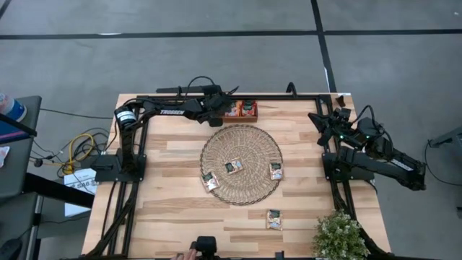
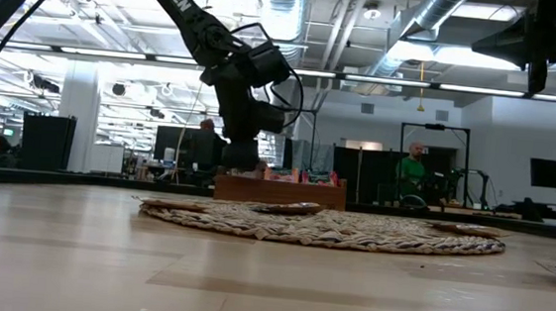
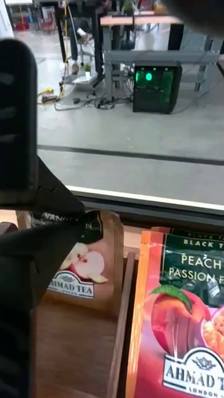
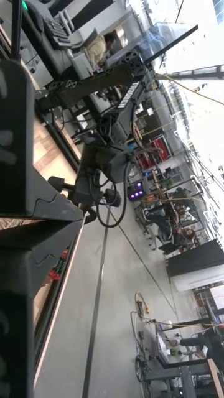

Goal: Pick & Place Tea
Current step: Put the brown tea bag into the left section of the wooden organizer

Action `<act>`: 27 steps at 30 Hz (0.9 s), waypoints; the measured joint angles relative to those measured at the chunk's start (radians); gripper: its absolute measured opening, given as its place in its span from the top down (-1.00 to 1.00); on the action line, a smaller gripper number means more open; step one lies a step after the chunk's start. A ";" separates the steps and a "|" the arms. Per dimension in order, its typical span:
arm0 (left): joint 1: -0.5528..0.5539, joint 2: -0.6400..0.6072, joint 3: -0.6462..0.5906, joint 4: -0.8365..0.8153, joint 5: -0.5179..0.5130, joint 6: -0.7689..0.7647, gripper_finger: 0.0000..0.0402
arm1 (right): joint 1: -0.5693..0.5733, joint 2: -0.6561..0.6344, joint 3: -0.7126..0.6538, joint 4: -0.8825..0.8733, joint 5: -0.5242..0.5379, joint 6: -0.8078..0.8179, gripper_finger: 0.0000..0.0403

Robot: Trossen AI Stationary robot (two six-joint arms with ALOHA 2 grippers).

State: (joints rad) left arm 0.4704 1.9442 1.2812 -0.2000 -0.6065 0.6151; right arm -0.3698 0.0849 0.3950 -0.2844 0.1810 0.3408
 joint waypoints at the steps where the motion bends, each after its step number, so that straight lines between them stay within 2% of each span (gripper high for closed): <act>1: 0.003 0.000 0.000 0.000 0.008 -0.001 0.83 | 0.000 0.000 0.000 0.000 0.000 0.000 1.00; 9: 0.007 0.000 0.000 0.035 -0.002 0.035 0.52 | 0.000 0.000 0.000 0.000 0.000 0.000 1.00; 11: 0.001 0.000 0.000 0.057 -0.054 0.082 0.48 | 0.000 0.000 0.000 0.000 0.000 0.000 1.00; 15: -0.020 -0.007 0.041 0.050 -0.227 0.156 0.48 | 0.000 0.000 0.000 0.000 0.000 0.000 1.00; 18: -0.048 -0.049 0.083 -0.013 -0.260 0.151 0.51 | 0.000 0.000 0.000 0.000 0.000 0.000 1.00; 21: -0.089 -0.113 0.137 -0.142 -0.239 0.072 0.55 | 0.000 0.000 0.000 0.000 0.000 0.000 1.00; 23: -0.121 -0.154 0.181 -0.305 -0.192 -0.035 0.59 | 0.000 0.000 0.000 0.000 0.000 0.001 1.00; 25: -0.152 -0.183 0.230 -0.496 -0.100 -0.168 0.62 | 0.000 0.000 0.000 0.000 0.000 0.000 1.00; 27: -0.180 -0.207 0.279 -0.682 0.045 -0.322 0.65 | 0.000 0.000 0.000 0.000 0.000 0.000 1.00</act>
State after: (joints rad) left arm 0.2904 1.7371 1.5601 -0.8815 -0.5613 0.2928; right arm -0.3702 0.0849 0.3950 -0.2846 0.1810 0.3412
